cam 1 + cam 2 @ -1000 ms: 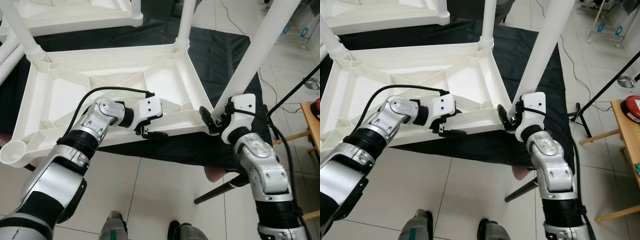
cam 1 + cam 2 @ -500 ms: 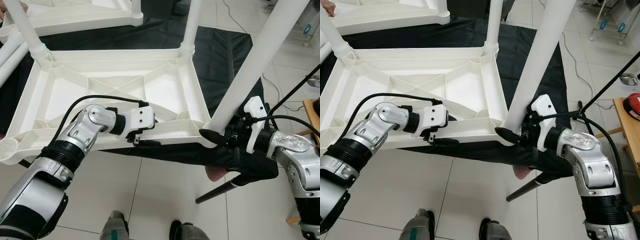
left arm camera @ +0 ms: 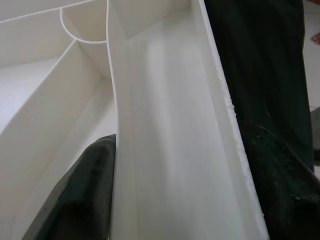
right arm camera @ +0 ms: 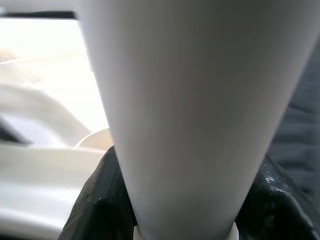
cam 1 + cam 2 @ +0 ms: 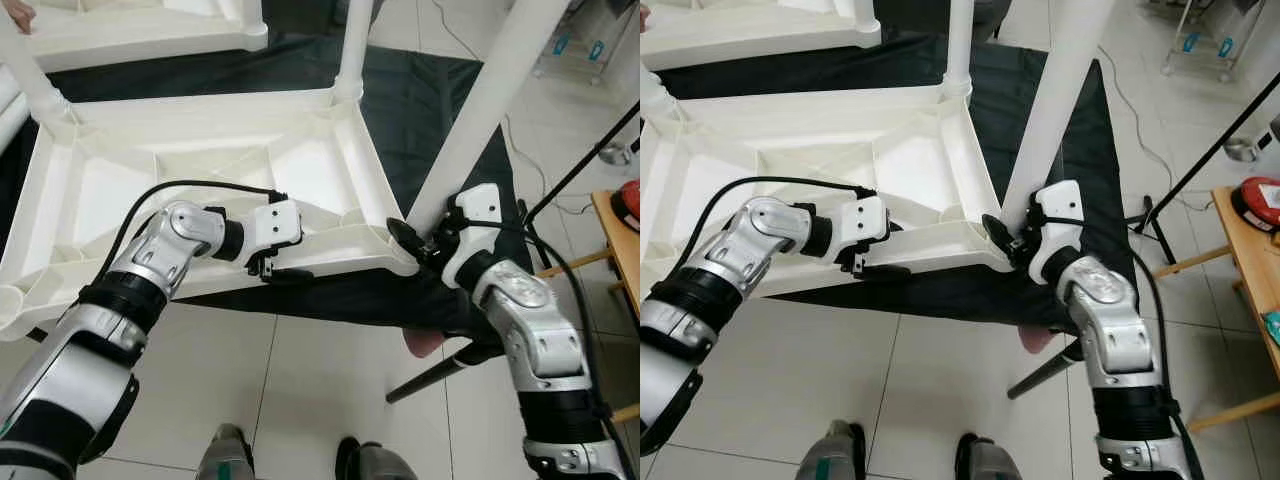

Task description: Building children table

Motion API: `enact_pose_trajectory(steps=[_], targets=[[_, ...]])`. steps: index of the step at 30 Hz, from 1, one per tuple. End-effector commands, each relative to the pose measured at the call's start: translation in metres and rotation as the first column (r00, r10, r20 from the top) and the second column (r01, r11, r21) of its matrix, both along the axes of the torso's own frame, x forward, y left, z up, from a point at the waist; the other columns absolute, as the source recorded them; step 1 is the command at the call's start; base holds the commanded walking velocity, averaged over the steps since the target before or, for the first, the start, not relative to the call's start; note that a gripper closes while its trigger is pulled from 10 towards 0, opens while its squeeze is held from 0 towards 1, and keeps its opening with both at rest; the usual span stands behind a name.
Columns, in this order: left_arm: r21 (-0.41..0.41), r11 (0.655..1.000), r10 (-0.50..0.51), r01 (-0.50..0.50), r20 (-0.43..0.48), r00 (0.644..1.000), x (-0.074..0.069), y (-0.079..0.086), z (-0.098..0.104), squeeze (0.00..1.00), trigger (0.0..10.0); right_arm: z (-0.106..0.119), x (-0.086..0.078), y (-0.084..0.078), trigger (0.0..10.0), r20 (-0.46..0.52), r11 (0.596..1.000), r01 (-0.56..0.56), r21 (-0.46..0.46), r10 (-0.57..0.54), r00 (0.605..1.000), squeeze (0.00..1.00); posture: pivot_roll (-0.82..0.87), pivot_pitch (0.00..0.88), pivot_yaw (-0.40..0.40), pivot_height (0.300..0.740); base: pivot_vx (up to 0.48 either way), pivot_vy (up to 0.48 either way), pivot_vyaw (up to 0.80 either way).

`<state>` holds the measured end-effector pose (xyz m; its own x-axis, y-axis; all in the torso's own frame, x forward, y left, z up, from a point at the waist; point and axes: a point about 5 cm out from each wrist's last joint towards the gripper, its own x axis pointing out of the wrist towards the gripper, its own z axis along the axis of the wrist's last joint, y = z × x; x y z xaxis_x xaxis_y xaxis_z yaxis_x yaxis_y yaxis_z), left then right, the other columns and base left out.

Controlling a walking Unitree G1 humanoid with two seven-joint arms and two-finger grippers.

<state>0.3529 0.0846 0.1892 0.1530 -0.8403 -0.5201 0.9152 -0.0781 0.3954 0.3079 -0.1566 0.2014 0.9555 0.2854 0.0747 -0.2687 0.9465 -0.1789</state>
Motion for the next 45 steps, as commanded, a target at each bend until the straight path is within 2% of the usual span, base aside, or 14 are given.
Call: enact_pose_trajectory(steps=[1,7,14,15,16,17,18,23,24,27,29,34,39,45], targets=[[-0.015,0.875,-0.478,0.484,0.135,0.868,-0.038,-0.081,0.036,0.0,0.0,-0.019,0.006,0.003,0.0,-0.075,0.982,0.179,-0.068,-0.184,0.98,0.0,0.14,0.187,-0.019,0.74,0.0,0.0,0.0],[-0.04,0.888,-0.448,0.458,0.145,0.882,-0.033,-0.1,0.041,0.0,0.0,-0.036,-0.005,0.003,0.0,-0.091,0.85,0.524,-0.047,-0.526,0.846,0.0,0.13,0.179,-0.013,0.74,0.0,0.0,0.0],[-0.042,0.896,-0.434,0.442,0.133,0.891,-0.03,-0.1,0.038,0.0,0.0,-0.038,-0.007,0.02,0.0,-0.086,0.821,0.571,-0.008,-0.569,0.818,0.0,0.12,0.177,-0.01,0.74,0.0,0.0,0.0],[-0.041,0.898,-0.431,0.439,0.129,0.893,-0.029,-0.098,0.037,0.0,0.0,-0.037,-0.005,0.024,4.0,-0.083,0.843,0.538,0.001,-0.536,0.84,0.0,0.12,0.177,-0.01,0.74,0.0,0.0,0.0],[-0.041,0.898,-0.431,0.439,0.129,0.893,-0.029,-0.098,0.037,0.0,0.0,-0.037,-0.005,0.024,4.0,-0.083,0.843,0.538,0.001,-0.536,0.84,0.0,0.12,0.177,-0.01,0.74,0.0,0.0,0.0],[-0.039,0.899,-0.43,0.437,0.125,0.894,-0.028,-0.095,0.035,0.0,0.0,-0.033,-0.003,0.027,10.0,-0.074,0.862,0.506,0.025,-0.503,0.861,0.0,0.13,0.173,-0.014,0.74,0.0,0.0,0.0],[-0.038,0.899,-0.428,0.435,0.121,0.895,-0.028,-0.092,0.034,0.0,0.0,-0.027,0.0,0.03,10.0,-0.057,0.903,0.427,0.052,-0.424,0.904,1.0,0.13,0.173,-0.014,0.74,0.0,0.0,0.0],[-0.034,0.899,-0.431,0.437,0.117,0.895,-0.028,-0.087,0.032,0.0,0.0,-0.013,0.002,0.04,10.0,-0.014,0.967,0.238,0.087,-0.238,0.971,1.0,0.13,0.171,-0.017,0.74,0.0,0.0,0.0],[-0.026,0.894,-0.441,0.446,0.114,0.89,-0.029,-0.082,0.029,0.0,0.0,0.001,-0.005,0.048,10.0,0.029,0.997,-0.006,0.079,0.003,1.0,0.0,0.13,0.17,-0.02,0.74,0.0,0.0,0.0],[-0.012,0.886,-0.459,0.463,0.108,0.882,-0.033,-0.075,0.025,0.0,0.0,0.018,-0.023,0.053,10.0,0.072,0.943,-0.334,-0.004,0.333,0.94,0.0,0.13,0.168,-0.022,0.74,0.0,0.0,0.0],[-0.012,0.886,-0.459,0.463,0.108,0.882,-0.033,-0.075,0.025,0.0,0.0,0.018,-0.023,0.053,10.0,0.072,0.943,-0.334,-0.004,0.333,0.94,0.0,0.13,0.168,-0.022,0.74,0.0,0.0,0.0],[0.015,0.867,-0.497,0.498,0.101,0.862,-0.043,-0.06,0.018,0.0,0.0,0.026,-0.047,0.021,10.0,-0.051,0.749,-0.641,-0.169,0.643,0.764,0.0,0.14,0.168,-0.033,0.74,0.0,0.0,0.0],[0.038,0.85,-0.527,0.526,0.097,0.844,-0.05,-0.051,0.016,0.0,0.0,0.022,-0.047,0.015,10.0,-0.13,0.665,-0.725,-0.179,0.715,0.687,0.0,0.14,0.169,-0.034,0.74,0.0,0.0,0.0],[0.038,0.85,-0.527,0.526,0.097,0.844,-0.05,-0.051,0.016,0.0,0.0,0.022,-0.047,0.015,10.0,-0.13,0.665,-0.725,-0.179,0.715,0.687,0.0,0.14,0.169,-0.034,0.74,0.0,0.0,0.0]])
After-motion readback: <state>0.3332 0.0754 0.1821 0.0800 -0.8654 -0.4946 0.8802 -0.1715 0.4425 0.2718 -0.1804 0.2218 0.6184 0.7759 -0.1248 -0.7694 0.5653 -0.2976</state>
